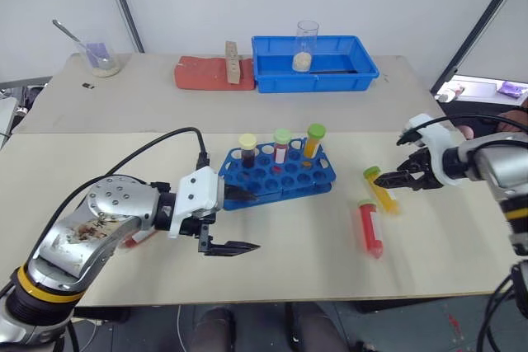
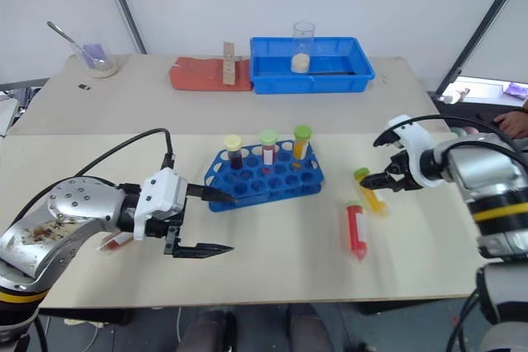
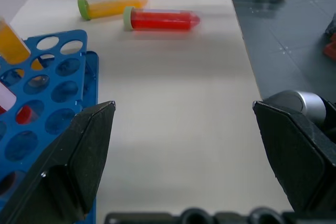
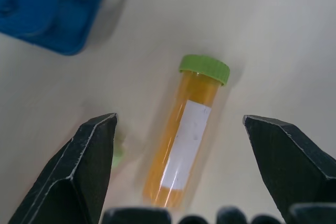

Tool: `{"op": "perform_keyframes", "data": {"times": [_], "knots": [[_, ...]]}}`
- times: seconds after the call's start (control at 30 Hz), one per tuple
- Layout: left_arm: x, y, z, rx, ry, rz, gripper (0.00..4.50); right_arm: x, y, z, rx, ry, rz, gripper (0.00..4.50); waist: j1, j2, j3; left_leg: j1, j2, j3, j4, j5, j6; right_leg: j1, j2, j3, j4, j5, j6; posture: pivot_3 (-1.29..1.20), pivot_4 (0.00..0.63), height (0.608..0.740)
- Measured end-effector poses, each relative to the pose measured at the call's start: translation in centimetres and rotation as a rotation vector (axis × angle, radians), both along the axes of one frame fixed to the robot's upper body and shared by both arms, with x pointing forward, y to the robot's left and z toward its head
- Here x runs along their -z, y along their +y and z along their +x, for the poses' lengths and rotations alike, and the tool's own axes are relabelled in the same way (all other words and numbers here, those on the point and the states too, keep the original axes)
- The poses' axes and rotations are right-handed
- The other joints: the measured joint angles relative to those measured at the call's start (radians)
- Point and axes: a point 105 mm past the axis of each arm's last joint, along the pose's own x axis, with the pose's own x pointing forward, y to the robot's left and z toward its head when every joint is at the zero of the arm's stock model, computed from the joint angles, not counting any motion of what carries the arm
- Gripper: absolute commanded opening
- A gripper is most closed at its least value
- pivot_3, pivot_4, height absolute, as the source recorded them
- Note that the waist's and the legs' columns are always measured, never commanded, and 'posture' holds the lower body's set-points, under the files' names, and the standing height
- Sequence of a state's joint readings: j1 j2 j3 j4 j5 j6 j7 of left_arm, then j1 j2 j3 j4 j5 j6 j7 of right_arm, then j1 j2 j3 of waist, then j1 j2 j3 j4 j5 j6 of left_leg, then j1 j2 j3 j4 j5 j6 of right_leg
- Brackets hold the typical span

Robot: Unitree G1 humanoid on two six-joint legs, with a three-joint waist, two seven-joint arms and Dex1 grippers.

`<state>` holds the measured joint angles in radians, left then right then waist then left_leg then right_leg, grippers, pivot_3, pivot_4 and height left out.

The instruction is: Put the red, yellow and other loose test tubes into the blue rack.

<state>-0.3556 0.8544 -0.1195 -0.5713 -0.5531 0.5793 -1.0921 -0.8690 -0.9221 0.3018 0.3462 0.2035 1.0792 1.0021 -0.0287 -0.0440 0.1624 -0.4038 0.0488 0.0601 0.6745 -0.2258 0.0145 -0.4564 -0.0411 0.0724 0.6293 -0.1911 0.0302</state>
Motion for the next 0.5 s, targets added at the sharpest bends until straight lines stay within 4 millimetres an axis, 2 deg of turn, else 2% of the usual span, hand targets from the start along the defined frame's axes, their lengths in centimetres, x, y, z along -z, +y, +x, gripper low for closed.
{"op": "perform_keyframes", "data": {"times": [0.07, 0.27, 0.3, 0.47, 0.5], "knots": [[-0.2, -0.4, -0.1, 0.019, -0.004, -0.009, 4.5, 0.7, 0.0, 0.6, 0.024, 0.033, -0.006, 4.27, -0.001, 0.0, 0.0, -0.001, 0.0, 0.0, 0.001, 0.0, 0.0, 0.0, 0.0, 0.0, 0.0, 0.003, 0.005, 0.0, 0.15, 0.74], [0.1, -1.2, -0.3, 0.057, 0.001, -0.011, 4.5, 1.9, -0.4, 2.4, 0.056, 0.081, -0.045, 4.27, -0.006, 0.0, 0.0, -0.002, -0.001, -0.001, 0.003, 0.0, 0.0, 0.0, 0.0, 0.0, -0.001, 0.006, 0.004, 0.0, 0.15, 0.74], [0.1, -1.2, -0.3, 0.059, 0.001, -0.01, 4.5, 2.0, -0.4, 2.5, 0.057, 0.086, -0.048, 3.72, -0.006, 0.0, 0.0, -0.002, -0.001, -0.001, 0.003, 0.0, 0.0, 0.0, 0.0, 0.0, -0.001, 0.007, 0.003, 0.0, 0.15, 0.74], [0.2, -1.3, -0.3, 0.058, -0.002, -0.004, 4.5, 2.5, -0.5, 2.5, 0.05, 0.136, -0.041, 2.08, -0.012, 0.0, 0.0, -0.002, -0.001, -0.001, 0.002, 0.0, 0.0, 0.0, 0.0, 0.0, -0.001, 0.007, 0.002, 0.0, 0.15, 0.74], [0.2, -1.3, -0.3, 0.058, -0.003, -0.003, 4.5, 2.7, -0.3, 2.4, 0.046, 0.153, -0.034, 1.64, -0.013, 0.0, 0.0, -0.002, -0.001, -0.001, 0.002, 0.0, 0.0, 0.0, 0.0, 0.0, -0.001, 0.007, 0.003, 0.0, 0.15, 0.74]]}}
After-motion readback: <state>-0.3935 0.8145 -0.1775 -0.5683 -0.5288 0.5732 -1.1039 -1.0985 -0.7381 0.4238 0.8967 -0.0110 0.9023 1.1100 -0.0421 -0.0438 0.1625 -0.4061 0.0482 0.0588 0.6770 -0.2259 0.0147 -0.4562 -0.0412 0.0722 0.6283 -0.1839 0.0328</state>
